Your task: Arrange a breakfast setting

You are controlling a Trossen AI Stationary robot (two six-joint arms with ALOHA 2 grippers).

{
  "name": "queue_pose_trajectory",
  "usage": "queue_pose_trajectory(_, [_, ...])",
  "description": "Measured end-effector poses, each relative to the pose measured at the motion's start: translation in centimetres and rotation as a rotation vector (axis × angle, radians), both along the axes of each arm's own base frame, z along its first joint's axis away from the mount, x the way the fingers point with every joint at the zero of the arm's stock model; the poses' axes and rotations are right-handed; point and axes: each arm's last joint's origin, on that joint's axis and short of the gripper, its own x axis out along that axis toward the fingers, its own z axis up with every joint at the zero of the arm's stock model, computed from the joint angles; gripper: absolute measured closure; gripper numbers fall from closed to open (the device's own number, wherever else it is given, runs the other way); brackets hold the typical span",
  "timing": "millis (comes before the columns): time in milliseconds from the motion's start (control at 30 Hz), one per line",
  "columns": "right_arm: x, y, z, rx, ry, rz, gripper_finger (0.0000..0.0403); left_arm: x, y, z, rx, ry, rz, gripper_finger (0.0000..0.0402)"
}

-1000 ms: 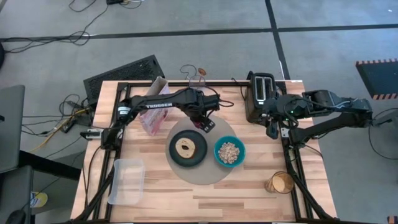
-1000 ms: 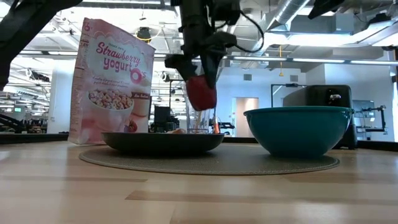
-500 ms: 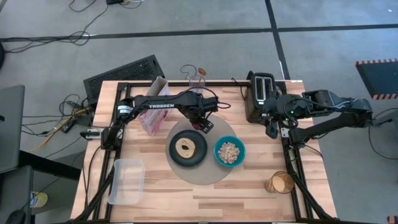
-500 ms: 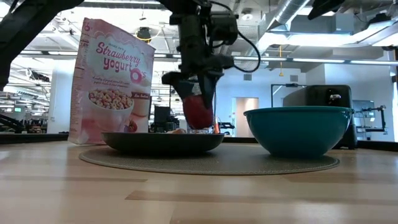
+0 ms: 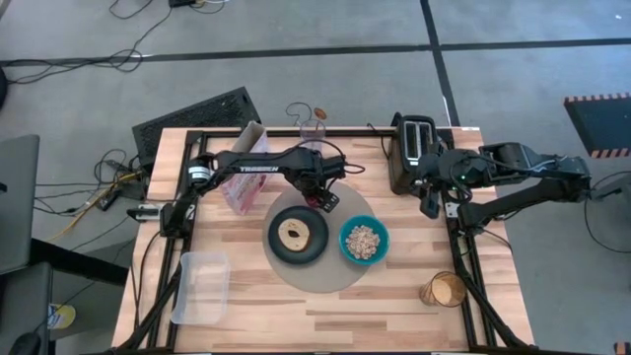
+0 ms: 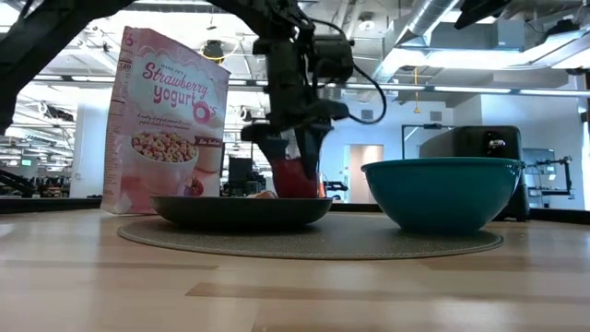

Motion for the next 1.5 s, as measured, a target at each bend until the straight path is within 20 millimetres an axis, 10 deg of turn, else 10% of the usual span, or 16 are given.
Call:
queue_pose_trajectory(933, [0.0, 0.0, 0.0, -0.004, -0.001, -0.014, 0.0154, 0.8, 1.2, -1.9, 0.009, -0.003, 0.011, 0.0077])
queue_pose_trajectory(1500, [0.0, 0.0, 0.0, -0.011, 0.005, -0.007, 0.0154, -0.6, 0.9, 2.4, 0.05, -0.057, -0.006, 0.0076])
